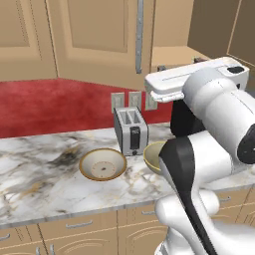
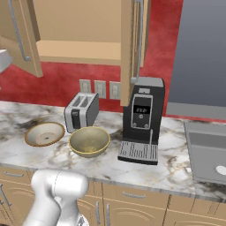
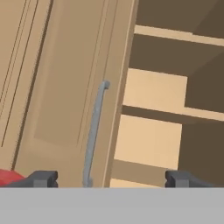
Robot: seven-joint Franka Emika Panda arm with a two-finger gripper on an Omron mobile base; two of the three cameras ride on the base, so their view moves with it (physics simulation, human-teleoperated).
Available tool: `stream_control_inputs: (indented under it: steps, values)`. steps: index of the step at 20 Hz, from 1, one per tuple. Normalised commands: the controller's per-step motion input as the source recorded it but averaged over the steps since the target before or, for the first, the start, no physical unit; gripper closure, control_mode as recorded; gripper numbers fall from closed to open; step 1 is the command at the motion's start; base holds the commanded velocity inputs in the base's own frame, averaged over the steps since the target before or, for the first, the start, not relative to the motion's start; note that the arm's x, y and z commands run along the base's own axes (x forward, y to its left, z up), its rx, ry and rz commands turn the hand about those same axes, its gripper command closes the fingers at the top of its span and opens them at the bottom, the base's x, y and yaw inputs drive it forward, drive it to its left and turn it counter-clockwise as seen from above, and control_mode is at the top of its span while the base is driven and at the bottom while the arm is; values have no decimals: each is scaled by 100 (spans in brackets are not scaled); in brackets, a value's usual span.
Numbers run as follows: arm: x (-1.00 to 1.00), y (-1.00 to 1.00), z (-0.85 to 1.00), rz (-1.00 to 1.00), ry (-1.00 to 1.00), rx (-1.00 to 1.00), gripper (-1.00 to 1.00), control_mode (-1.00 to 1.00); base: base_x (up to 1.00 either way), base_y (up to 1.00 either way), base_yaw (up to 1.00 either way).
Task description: Open the cabinet. Pick the bowls from the counter and place them in the cabinet. Then close the cabinet.
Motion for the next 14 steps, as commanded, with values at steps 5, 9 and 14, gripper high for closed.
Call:
stream_control_inputs:
  steps: [5,9,14]
  values:
    - [0,-89,-5,23,1,8,-100,-100,0,0,0]
    - [20,-65,-7,19,9,1,-100,-100,0,0,0]
    - [60,-21,-4,14,23,0,-100,-100,0,0,0]
